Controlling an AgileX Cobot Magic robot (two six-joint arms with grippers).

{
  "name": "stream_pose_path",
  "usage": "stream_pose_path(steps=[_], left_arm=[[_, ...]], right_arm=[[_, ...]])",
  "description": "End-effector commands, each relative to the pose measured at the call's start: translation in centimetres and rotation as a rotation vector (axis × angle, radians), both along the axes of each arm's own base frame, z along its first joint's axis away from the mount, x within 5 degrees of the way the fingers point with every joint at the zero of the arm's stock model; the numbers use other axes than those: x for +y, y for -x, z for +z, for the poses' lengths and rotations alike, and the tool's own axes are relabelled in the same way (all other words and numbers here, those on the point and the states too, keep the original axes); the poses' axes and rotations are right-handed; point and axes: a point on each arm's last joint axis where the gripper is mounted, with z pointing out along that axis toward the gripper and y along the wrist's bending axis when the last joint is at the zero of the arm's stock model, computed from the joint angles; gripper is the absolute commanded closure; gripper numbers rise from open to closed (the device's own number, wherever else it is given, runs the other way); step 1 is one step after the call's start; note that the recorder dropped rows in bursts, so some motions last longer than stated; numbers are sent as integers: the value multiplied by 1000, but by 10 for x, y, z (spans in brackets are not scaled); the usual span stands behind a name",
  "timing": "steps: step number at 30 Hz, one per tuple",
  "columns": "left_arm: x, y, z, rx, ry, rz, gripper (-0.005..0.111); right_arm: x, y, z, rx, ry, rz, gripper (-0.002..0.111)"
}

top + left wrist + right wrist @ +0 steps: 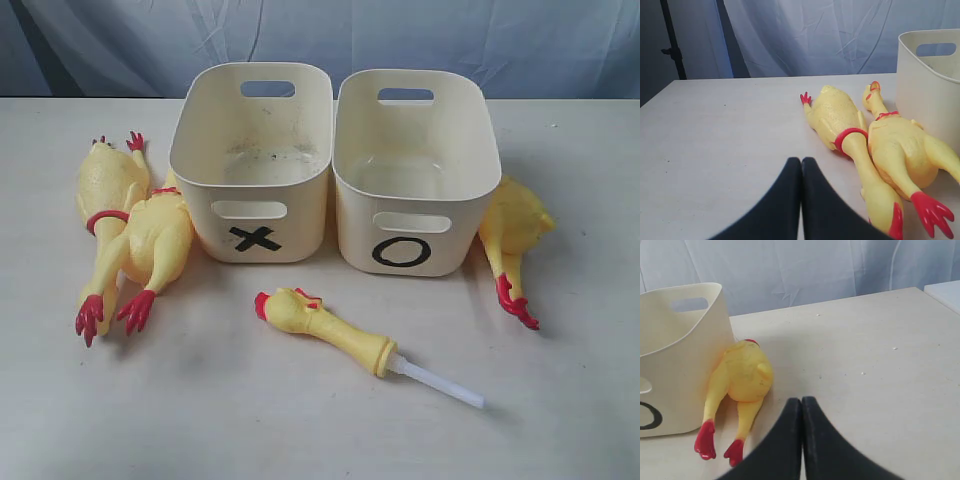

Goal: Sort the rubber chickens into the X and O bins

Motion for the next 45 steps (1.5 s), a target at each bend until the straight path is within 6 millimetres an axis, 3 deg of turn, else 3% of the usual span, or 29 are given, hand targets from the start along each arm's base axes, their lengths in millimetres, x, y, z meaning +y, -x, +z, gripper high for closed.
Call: stream_pose_path(steps=[1,6,11,16,21,23,25,28,31,35,39,43,45], left_arm=[[0,0,4,-28,12,-4,107],[0,0,4,-28,12,-4,107],[0,0,4,-28,12,-4,107],[0,0,4,-28,12,-4,107],[0,0,4,-28,12,-4,107],[0,0,4,-28,12,-4,107],[0,0,4,-28,12,-4,107],[0,0,4,-28,12,-4,107],[0,0,4,-28,12,-4,107],[0,0,4,-28,12,-4,107],[0,0,4,-28,12,-4,107],[0,0,4,-28,12,-4,107],[0,0,4,-28,12,-4,107]], right_arm=[[0,0,0,-11,7,-5,109],[0,0,0,-11,7,-5,109],[-3,-1,8,-92,145,-9,109],[3,4,55,-624,89,21,109],[-6,46,101,-1343,-227,22,109],[-14,55,108,-1446,-344,-18,109],[-14,51,120,-1346,-395,-6,109],[-2,32,143,-905,-517,86,109],[2,12,166,-579,-421,48,109],[0,-43,185,-317,-82,7,109],[-2,-102,178,-44,88,3,109],[-2,-144,171,41,122,18,109],[-1,-161,157,114,111,21,109]])
